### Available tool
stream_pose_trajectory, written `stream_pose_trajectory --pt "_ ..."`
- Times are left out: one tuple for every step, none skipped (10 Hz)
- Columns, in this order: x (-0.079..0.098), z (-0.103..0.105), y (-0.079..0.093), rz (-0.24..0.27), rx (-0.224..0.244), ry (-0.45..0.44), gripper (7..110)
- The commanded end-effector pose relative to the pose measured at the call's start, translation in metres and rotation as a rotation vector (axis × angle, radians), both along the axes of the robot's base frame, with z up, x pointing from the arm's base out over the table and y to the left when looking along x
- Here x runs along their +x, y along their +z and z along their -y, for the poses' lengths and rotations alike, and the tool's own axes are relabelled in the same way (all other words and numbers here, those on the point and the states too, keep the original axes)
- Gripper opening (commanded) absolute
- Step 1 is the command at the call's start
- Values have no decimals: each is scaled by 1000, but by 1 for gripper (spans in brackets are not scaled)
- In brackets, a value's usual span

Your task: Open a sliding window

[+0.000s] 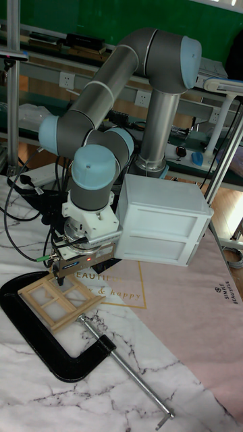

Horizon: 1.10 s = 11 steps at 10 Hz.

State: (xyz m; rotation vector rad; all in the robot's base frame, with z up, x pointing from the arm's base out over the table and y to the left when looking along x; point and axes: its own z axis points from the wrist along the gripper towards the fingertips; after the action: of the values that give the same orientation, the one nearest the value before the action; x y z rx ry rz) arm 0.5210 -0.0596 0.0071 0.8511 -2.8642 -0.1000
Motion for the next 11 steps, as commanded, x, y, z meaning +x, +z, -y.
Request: stream_pose_trajectory --pt "3 -5 2 0 10 -15 7" --pt "7 -7 4 3 -1 -18 7" --pt "9 -6 4 9 -13 -22 7" --pt "11 -9 2 10 -4 -24 7" --pt "11 -6 0 8 -12 -21 7" --pt "9 -2 -3 -6 -23 -12 7" --pt "6 -1 -4 -18 -27 -6 7" --pt "4 -1 -3 -28 -26 -6 7" --pt "2 -1 -3 -35 -27 -6 7" --pt "1 -1 -3 -40 -29 -6 7" --pt "1 -1 -3 -41 -29 -6 7"
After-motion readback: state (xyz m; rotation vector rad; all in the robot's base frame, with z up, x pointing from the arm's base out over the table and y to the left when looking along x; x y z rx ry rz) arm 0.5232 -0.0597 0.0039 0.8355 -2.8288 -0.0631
